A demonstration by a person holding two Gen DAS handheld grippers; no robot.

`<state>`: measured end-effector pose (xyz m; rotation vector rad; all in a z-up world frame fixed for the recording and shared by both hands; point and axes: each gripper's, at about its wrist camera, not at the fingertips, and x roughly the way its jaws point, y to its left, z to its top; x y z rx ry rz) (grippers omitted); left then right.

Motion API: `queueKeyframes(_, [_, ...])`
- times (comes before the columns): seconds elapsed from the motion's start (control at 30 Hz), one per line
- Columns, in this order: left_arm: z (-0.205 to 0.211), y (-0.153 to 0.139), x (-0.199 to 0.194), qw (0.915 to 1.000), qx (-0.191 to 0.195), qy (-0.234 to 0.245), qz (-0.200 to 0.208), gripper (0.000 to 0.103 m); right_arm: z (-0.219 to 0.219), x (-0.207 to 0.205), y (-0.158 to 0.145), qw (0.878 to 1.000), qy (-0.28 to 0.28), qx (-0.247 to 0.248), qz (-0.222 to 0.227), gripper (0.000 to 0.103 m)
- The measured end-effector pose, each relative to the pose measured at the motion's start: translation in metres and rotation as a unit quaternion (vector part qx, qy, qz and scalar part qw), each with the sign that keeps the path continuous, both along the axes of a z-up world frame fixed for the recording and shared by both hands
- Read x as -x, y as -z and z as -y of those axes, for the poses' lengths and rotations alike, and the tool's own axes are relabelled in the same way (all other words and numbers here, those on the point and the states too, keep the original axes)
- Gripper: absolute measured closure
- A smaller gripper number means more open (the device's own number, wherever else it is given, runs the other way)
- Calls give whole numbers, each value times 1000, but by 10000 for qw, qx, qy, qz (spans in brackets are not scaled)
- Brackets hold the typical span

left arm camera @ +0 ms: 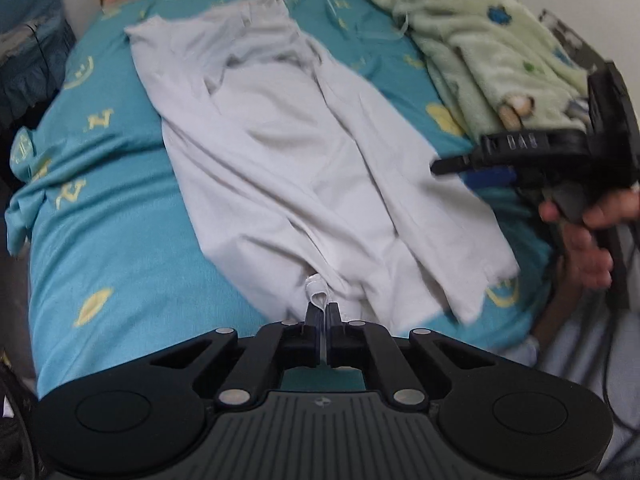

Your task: Fold clothes

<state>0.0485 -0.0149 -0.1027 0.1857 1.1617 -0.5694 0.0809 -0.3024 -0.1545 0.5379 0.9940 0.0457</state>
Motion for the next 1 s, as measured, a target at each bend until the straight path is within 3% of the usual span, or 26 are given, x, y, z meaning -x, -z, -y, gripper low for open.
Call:
queueKeyframes(0.13, [-2,23,7,9949,-523,111,-852,102,9,-2,2,9992,249,-302,-53,30])
queueKeyframes(0.2, [-1,37,7,9914,-716,101,-1094,101,10,-2,2,9989,284,-374,-64,30])
queueKeyframes(0.3, [-4,34,6,9922,-496,58,-1145,98,10,2,5,9990,251,-338,-125,30])
queueKeyframes(0.37, [-9,26,6,9935,-282,-38,-1100,78,13,6,8,9987,260,-381,-213,30])
queueKeyframes(0.4, [-12,22,7,9942,-196,-108,-1056,59,15,9,10,9983,290,-435,-261,30])
queueKeyframes(0.53, [-28,7,4,9950,205,-492,-843,19,20,15,10,9973,418,-502,-331,30])
queueKeyframes(0.63, [-47,3,-9,9902,556,-1043,-745,16,16,17,10,9977,336,-463,-355,30])
queueKeyframes(0.83, [-76,5,-38,9725,1154,-1963,-494,11,15,20,15,9972,338,-458,-491,29])
queueKeyframes(0.87, [-76,9,-42,9696,1233,-2054,-500,11,16,20,15,9971,346,-469,-496,29])
queueKeyframes(1.0, [-74,8,-42,9713,1463,-1825,-439,11,15,18,15,9969,363,-473,-522,29])
